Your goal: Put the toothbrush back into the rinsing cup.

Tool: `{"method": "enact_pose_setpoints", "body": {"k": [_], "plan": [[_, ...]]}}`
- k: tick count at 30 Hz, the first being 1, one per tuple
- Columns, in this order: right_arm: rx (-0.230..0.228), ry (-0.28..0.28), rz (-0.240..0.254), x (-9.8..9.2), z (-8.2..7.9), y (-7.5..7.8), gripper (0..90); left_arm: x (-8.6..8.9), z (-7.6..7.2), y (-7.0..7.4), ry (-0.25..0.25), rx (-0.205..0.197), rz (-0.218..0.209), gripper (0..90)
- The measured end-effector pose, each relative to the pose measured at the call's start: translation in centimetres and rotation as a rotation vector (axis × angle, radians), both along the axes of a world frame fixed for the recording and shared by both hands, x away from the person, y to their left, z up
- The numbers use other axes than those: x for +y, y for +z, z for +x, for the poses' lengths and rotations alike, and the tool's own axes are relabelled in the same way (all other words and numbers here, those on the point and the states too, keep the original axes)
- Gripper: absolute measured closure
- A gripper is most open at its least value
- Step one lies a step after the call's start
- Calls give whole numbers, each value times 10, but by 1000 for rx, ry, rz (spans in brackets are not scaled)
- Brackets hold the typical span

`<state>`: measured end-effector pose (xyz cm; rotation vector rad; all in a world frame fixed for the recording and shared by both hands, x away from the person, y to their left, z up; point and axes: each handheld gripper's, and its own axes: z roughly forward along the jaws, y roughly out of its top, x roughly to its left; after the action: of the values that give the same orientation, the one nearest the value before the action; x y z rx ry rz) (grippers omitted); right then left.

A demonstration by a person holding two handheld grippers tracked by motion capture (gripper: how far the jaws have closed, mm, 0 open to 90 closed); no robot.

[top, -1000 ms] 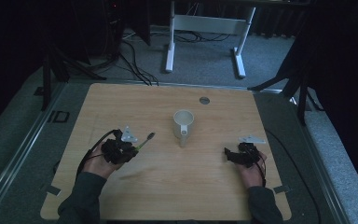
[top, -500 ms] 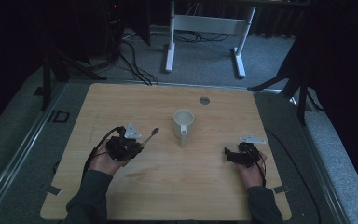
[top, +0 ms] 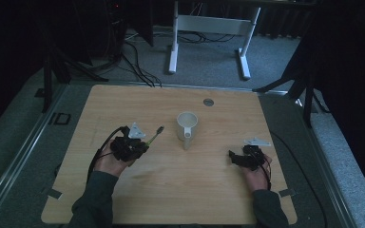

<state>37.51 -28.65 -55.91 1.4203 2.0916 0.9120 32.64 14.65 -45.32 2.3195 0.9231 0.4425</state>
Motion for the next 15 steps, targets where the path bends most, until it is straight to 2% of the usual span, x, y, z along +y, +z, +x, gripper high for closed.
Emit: {"method": "enact_pose_setpoints", "body": {"k": [15], "plan": [[0, 1, 1, 0, 0, 0, 245, -8, 5, 4, 27, -23, -30, 791]]}}
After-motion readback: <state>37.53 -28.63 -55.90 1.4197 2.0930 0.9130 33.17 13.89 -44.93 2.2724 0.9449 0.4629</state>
